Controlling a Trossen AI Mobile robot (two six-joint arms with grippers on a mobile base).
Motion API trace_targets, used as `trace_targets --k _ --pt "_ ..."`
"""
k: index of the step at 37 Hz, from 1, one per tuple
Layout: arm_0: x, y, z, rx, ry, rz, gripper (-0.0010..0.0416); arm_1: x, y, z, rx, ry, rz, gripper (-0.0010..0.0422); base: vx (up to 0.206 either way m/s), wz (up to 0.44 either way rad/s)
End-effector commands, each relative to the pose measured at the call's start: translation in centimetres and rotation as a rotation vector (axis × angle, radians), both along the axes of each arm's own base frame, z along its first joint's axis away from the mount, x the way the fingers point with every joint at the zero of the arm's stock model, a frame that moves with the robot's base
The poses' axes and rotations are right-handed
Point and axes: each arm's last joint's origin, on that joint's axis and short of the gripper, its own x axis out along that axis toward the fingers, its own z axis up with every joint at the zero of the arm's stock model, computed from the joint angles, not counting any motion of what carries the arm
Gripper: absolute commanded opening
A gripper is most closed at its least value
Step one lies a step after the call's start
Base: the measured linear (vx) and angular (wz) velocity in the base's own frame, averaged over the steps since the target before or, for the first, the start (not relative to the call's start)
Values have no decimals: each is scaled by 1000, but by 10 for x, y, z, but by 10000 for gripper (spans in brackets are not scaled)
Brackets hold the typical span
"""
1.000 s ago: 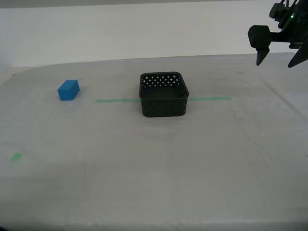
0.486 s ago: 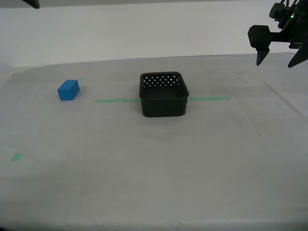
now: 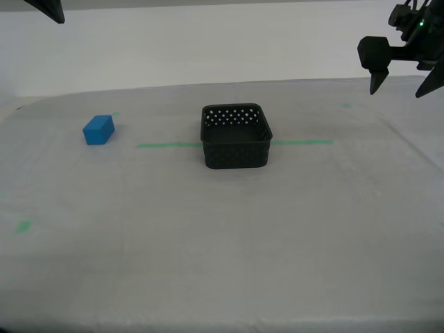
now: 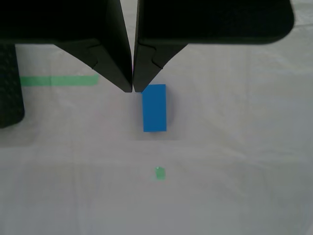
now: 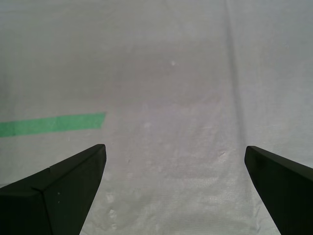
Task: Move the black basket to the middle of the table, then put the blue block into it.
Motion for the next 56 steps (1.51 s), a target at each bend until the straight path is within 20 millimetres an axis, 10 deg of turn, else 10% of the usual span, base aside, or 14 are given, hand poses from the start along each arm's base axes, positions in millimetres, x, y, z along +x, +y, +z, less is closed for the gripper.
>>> trace_targets --k 1,32,56 --pt "0 0 0 -1 -2 1 399 -1 0 0 0 5 -8 0 0 0" --pt "0 0 0 -1 -2 1 398 -2 2 0 -6 17 29 13 0 0" --pt "0 0 0 -1 -2 1 399 -3 7 0 0 24 38 370 0 0"
